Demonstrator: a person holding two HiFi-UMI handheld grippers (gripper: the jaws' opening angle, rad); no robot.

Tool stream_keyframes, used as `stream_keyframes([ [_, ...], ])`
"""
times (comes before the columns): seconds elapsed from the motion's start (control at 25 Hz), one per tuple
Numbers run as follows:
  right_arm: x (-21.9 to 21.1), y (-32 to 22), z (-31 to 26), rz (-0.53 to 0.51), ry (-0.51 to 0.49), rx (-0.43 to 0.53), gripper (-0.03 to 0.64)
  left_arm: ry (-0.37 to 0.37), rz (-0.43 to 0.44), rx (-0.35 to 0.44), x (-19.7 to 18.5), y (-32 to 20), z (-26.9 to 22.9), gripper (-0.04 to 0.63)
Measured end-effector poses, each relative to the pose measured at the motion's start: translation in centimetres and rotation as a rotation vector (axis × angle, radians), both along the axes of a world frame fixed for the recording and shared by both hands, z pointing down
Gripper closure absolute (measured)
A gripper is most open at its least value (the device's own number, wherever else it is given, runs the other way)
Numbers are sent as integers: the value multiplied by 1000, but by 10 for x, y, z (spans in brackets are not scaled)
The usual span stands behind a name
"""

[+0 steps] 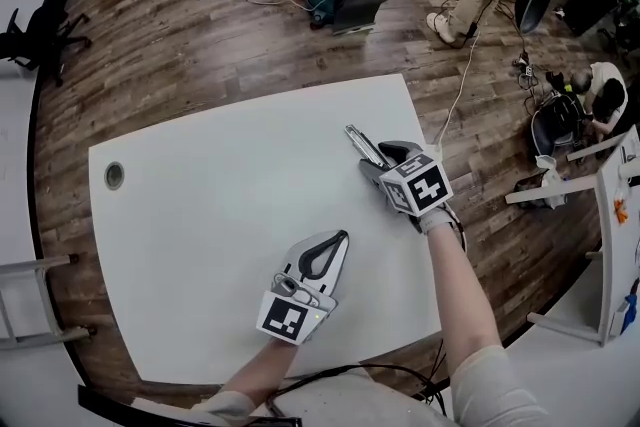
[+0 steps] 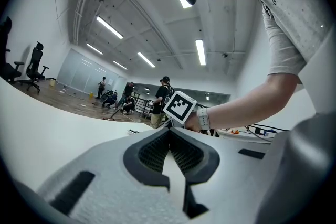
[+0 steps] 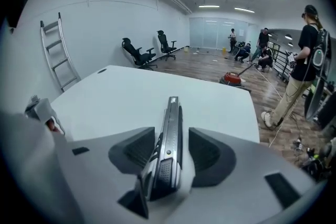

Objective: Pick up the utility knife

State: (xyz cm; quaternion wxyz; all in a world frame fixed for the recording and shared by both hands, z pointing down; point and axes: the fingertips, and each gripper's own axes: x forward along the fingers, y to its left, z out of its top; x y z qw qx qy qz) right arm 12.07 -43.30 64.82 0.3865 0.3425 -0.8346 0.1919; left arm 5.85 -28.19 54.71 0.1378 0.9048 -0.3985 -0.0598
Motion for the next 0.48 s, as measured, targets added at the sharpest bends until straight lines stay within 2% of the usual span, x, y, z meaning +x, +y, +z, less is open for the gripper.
stream_keyframes([
  [0.12,-3,3,0,-23,26,0,454,0,-1,-9,-1,-1,1,588],
  [0.28,-5,7,1,-32,80,-22,466,-24,-2,29,-4,-2,0,588],
  [0.48,-8,12,1,-31,94,-73,471,-13,-6,5,-4,0,0,588],
])
